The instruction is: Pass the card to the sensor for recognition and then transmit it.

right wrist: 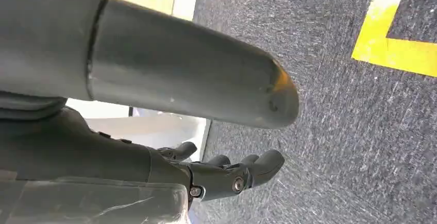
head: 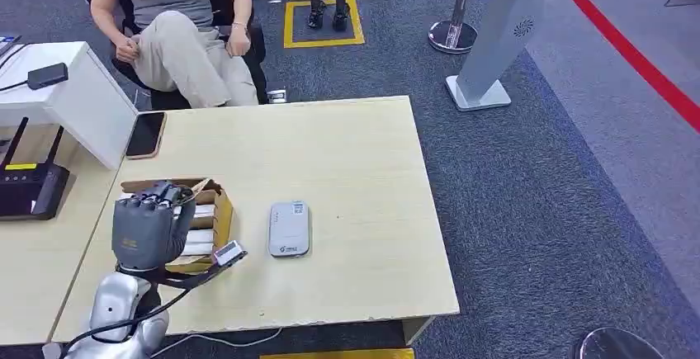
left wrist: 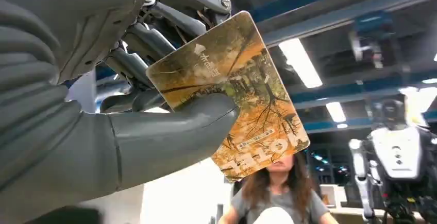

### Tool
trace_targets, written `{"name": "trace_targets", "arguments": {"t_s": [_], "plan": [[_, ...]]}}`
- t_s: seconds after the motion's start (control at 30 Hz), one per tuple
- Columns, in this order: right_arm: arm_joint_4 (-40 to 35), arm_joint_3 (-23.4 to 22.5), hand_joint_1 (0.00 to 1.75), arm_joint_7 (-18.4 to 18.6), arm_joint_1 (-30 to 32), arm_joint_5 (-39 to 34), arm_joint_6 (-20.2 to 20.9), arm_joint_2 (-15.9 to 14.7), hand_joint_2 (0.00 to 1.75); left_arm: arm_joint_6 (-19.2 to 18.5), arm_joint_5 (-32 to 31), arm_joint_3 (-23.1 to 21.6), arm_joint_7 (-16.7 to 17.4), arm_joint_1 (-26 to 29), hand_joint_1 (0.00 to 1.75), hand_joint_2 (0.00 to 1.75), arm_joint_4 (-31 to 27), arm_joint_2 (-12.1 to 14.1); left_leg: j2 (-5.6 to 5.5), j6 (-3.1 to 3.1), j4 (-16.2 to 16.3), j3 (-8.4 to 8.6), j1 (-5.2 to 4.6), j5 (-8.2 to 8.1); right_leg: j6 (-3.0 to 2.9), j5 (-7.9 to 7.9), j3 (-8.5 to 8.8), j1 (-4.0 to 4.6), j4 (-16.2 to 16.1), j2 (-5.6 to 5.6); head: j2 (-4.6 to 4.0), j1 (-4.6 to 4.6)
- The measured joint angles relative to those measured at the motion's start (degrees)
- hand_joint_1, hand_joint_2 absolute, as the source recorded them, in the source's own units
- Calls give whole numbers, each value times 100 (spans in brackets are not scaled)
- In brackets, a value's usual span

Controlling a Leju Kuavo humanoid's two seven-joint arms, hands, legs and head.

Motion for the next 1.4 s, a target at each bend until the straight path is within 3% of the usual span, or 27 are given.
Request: {"name": "trace_targets", "arguments": {"t_s": [0.1,0.37,0.67,0.87,1.4], "plan": [[0,24,0,-2,-7,2,0,0,0,-7,-590,-282,253,-142,175,175,271,-2,0,0,0,-1,0,0,0,0,1,0,0,-1,0,0],[0,87,0,-4,-9,72,2,0,0,-15,-1044,-782,535,-397,175,175,835,-7,-1,0,0,0,0,0,0,1,0,0,0,-1,0,0],[0,238,0,17,-49,186,79,0,0,68,-1081,-1917,1364,-983,175,175,1965,-44,2,0,0,0,-1,0,0,2,1,0,0,0,-2,0],[0,291,0,42,-73,190,87,0,0,92,-1081,-2220,1392,-1179,175,175,2373,-46,1,0,1,0,0,0,0,1,1,0,0,0,-2,-2],[0,435,0,66,-176,293,155,0,0,149,-1081,-2496,1363,-1638,175,175,3051,-129,0,3,1,0,0,3,-2,3,1,0,1,0,0,0]]}}
